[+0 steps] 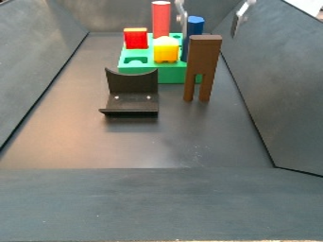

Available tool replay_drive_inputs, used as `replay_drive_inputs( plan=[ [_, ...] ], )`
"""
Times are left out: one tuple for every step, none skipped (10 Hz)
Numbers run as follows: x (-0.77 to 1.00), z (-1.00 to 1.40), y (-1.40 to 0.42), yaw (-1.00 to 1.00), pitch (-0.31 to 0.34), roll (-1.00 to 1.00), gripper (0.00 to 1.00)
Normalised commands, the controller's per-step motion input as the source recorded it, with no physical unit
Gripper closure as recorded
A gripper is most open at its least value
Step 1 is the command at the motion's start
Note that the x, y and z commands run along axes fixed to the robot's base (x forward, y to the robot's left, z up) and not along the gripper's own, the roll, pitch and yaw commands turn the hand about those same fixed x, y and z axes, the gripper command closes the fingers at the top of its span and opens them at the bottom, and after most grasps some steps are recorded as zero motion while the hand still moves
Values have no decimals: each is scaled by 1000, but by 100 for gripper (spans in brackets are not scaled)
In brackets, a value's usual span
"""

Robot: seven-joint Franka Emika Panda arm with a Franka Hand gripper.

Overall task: Pick up the square-circle object. Move up. Rotate the square-circle object. Move to above the board. Insert the square-circle object.
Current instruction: Rotate the square-circle object.

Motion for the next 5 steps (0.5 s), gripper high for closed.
replay_drive_inputs(
  plan=[
    [19, -805, 1, 48, -35, 0, 0],
    [11, -642, -1, 47, -46, 1, 0],
    [9, -371, -1, 45, -60, 2, 0],
    [12, -268, -1, 45, -61, 2, 0],
    [0, 0, 0, 45, -53, 1, 100]
  ],
)
